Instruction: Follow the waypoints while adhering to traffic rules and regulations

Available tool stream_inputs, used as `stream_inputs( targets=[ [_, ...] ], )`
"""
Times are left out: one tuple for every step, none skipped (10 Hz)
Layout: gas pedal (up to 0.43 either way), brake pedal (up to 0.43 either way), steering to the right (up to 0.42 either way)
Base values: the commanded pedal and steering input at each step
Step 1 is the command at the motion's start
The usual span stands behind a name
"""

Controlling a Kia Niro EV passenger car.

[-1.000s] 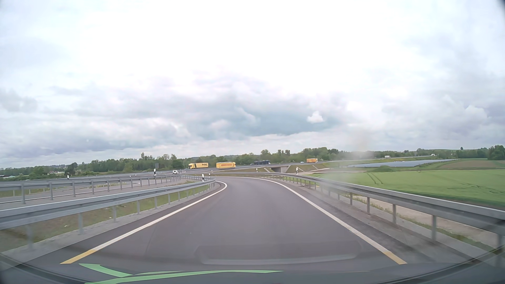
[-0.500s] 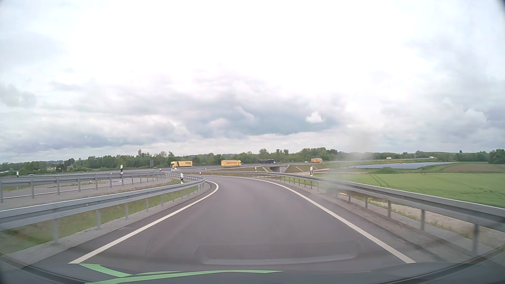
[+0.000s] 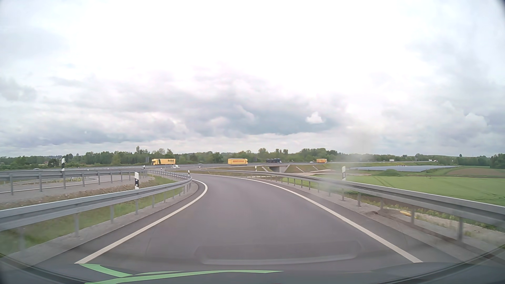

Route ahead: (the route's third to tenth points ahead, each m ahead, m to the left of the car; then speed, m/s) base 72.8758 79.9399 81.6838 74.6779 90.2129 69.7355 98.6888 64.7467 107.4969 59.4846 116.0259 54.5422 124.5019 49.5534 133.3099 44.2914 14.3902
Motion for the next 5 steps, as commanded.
stream_inputs(
  targets=[
    [0.0,0.0,-0.008],
    [0.0,0.0,-0.011],
    [0.0,0.0,-0.016],
    [0.0,0.0,-0.024],
    [0.0,0.0,-0.027]
  ],
)
